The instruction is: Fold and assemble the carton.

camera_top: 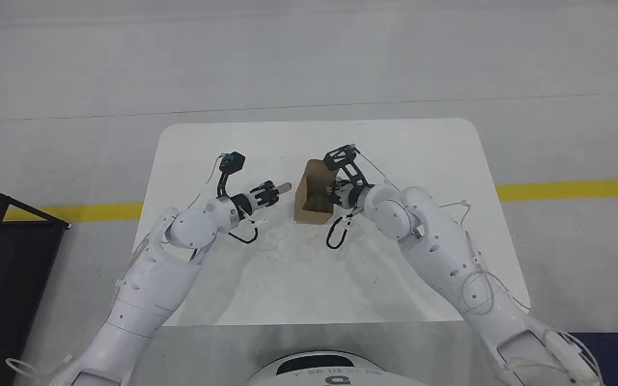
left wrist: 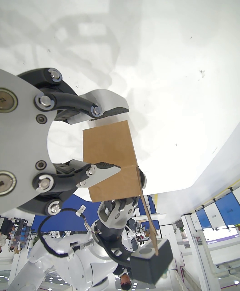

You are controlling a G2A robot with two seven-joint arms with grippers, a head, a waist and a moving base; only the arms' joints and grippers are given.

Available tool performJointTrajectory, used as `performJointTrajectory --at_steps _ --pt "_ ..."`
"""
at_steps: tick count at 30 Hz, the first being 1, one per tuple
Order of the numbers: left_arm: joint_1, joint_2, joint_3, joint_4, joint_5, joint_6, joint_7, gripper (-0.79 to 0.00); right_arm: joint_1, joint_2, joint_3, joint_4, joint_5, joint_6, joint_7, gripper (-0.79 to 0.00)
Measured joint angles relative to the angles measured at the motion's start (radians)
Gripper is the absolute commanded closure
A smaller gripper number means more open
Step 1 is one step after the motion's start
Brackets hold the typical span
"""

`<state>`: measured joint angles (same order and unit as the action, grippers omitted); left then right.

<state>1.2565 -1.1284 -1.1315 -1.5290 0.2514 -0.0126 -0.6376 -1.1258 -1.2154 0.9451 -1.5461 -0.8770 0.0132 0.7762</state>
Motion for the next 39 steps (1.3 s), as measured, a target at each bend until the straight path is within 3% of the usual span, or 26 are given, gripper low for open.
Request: performJointTrajectory --at_steps 2,6,11,13,16,20,25,39 --pt "0.006 0.0 0.005 -0.009 0.005 -0.009 -0.002 -0.385 -0.026 0.007 0.017 -0.035 -0.012 -0.008 0.017 -0.554" --pt "0.017 0.0 0.008 -0.026 0.014 -0.015 -0.006 -0.379 -0.061 0.021 0.073 -0.075 0.026 -0.088 0.002 -0.548" --pt "0.021 0.001 0.007 -0.026 0.015 -0.019 -0.012 -0.379 -0.087 0.033 0.137 -0.074 0.095 -0.16 -0.008 -0.459" --pt "0.02 0.0 0.009 -0.021 0.014 -0.021 -0.014 -0.372 -0.101 0.039 0.162 -0.073 0.124 -0.211 0.001 -0.366" --pt "0.015 -0.001 0.017 -0.017 0.015 -0.028 -0.021 -0.366 -0.109 0.048 0.184 -0.062 0.16 -0.288 0.051 -0.342" --pt "0.007 -0.003 0.026 -0.012 0.02 -0.028 -0.026 -0.379 -0.081 0.053 0.177 -0.024 0.191 -0.345 0.146 -0.372" --pt "-0.008 -0.008 0.048 -0.009 0.034 -0.014 -0.032 -0.385 -0.049 0.052 0.154 -0.004 0.226 -0.408 0.162 -0.385" --pt "-0.061 -0.024 0.115 0.017 0.083 0.043 -0.054 -0.351 0.006 0.05 0.118 0.055 0.262 -0.415 0.161 -0.4"
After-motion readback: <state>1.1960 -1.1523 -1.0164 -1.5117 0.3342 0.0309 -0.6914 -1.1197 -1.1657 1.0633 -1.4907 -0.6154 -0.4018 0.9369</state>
